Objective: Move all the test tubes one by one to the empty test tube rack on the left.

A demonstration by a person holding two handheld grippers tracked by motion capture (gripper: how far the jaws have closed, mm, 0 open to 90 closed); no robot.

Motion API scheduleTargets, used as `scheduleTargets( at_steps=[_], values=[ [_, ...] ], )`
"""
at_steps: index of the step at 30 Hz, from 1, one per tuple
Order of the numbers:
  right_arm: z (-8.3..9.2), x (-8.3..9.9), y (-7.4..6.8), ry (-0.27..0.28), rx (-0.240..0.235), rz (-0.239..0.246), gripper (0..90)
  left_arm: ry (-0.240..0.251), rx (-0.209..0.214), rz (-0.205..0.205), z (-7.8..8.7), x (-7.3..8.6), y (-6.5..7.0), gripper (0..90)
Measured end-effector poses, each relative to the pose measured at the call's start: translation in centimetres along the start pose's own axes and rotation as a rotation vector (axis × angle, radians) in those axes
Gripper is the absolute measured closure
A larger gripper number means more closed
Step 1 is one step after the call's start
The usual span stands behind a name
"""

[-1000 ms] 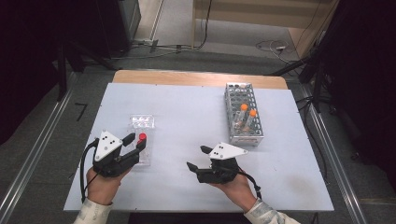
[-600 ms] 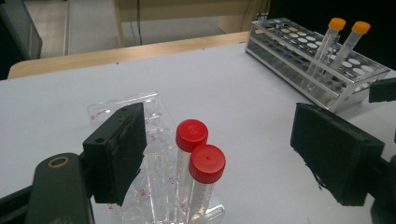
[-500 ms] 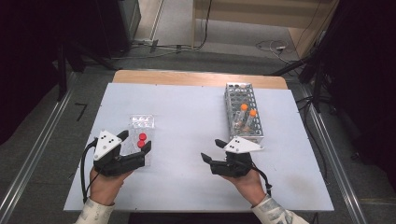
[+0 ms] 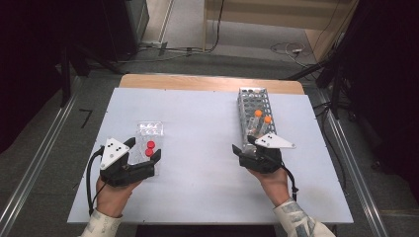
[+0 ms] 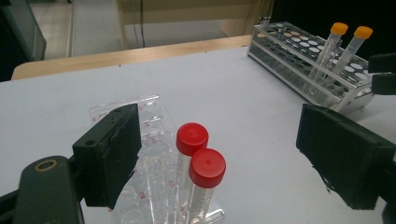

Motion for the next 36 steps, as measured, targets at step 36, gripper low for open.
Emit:
scheduleTargets(
  at_steps=[36],
  values=[
    [-4.2, -1.4, 6.9, -0.049, 0.167, -0.127, 64.4, 0.003, 0.0, 0.002, -0.2, 0.0, 0.3, 15.7]
  ],
)
Point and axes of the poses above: each handheld gripper's, and its own axes: z roughly backward along the jaws, x roughly out of its underside, y roughly to its right, the point moved 10 cm from there along -z, roughly forward along the jaws, and after that the axes turned 10 degrees about -y, right-handed, at the moved point
